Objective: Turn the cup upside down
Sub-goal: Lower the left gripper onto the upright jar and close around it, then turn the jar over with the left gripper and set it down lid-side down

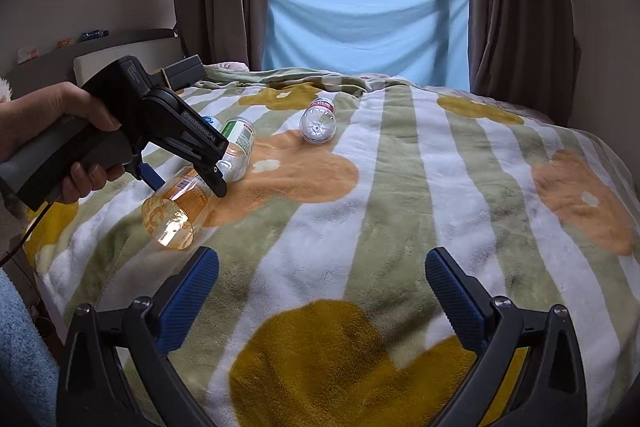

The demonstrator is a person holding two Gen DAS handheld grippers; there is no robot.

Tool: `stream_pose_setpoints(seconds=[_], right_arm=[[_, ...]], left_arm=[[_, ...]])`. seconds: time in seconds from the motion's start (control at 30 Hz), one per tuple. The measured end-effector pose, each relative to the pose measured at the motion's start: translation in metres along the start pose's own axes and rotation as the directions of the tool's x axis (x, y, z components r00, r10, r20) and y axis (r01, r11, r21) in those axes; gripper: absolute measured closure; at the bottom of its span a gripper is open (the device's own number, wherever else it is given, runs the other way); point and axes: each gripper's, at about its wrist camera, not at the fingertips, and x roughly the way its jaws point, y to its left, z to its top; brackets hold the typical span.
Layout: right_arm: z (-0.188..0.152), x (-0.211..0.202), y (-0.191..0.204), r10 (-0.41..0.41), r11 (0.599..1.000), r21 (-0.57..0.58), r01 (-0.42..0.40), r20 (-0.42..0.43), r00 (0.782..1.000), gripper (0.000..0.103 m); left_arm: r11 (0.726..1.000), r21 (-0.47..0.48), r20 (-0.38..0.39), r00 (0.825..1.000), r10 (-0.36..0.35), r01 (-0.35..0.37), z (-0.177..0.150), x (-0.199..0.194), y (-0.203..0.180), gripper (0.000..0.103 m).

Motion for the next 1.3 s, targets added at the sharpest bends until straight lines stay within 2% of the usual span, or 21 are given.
stream_pose_setpoints(seconds=[0.13,0.33,0.43,0.5,0.57,0.63,0.7,0.83,0.87,0.93,1.1,1.27,1.3], right_arm=[[-0.002,-0.001,-0.001,0.007,1.000,0.003,-0.007,0.001,1.000,0.000],[-0.003,-0.003,0.000,0.003,1.000,0.000,-0.003,0.012,1.000,0.000],[-0.003,-0.005,0.001,0.006,1.000,0.000,-0.006,0.016,1.000,0.000],[-0.004,-0.007,0.000,0.009,1.000,0.001,-0.009,0.020,1.000,0.000],[-0.004,-0.008,0.000,0.007,1.000,0.001,-0.007,0.024,1.000,0.000],[-0.004,-0.009,0.000,0.008,1.000,0.002,-0.008,0.027,1.000,0.000],[-0.004,-0.008,-0.001,0.010,1.000,0.003,-0.010,0.027,1.000,0.000],[-0.005,-0.004,0.001,0.016,1.000,-0.003,-0.016,0.019,1.000,0.000],[-0.005,-0.003,0.001,0.017,1.000,-0.006,-0.017,0.016,1.000,0.000],[-0.005,-0.001,0.003,0.017,1.000,-0.011,-0.017,0.009,1.000,0.000],[-0.006,0.001,0.004,0.019,1.000,-0.016,-0.019,0.002,1.000,0.000],[-0.006,0.004,0.004,0.016,1.000,-0.012,-0.016,-0.010,1.000,0.000],[-0.006,0.005,0.004,0.015,1.000,-0.014,-0.015,-0.011,1.000,0.000]], left_arm=[[0.999,-0.022,-0.022,0.999,-0.042,0.042,0.001,0.009,0.001,0.043],[0.998,-0.004,0.040,0.997,-0.070,0.070,-0.006,-0.006,0.000,0.043],[0.995,0.053,0.132,0.987,-0.089,0.082,-0.012,-0.027,-0.003,0.043],[0.993,0.105,0.226,0.971,-0.074,0.051,-0.020,-0.041,-0.007,0.044],[0.991,0.135,0.283,0.957,-0.056,0.018,-0.025,-0.049,-0.005,0.044],[0.987,0.158,0.351,0.934,-0.063,0.007,-0.033,-0.058,-0.003,0.044],[0.982,0.186,0.422,0.904,-0.069,-0.012,-0.044,-0.067,-0.004,0.044],[0.964,0.251,0.559,0.826,-0.070,-0.088,-0.063,-0.078,-0.016,0.044],[0.958,0.261,0.576,0.816,-0.056,-0.119,-0.065,-0.077,-0.021,0.044],[0.948,0.276,0.583,0.812,-0.034,-0.159,-0.068,-0.069,-0.026,0.044],[0.954,0.264,0.566,0.824,-0.034,-0.142,-0.073,-0.049,-0.015,0.044],[0.959,0.267,0.591,0.802,-0.085,-0.095,-0.080,-0.047,-0.008,0.043],[0.958,0.277,0.594,0.797,-0.105,-0.080,-0.082,-0.048,-0.008,0.038]])
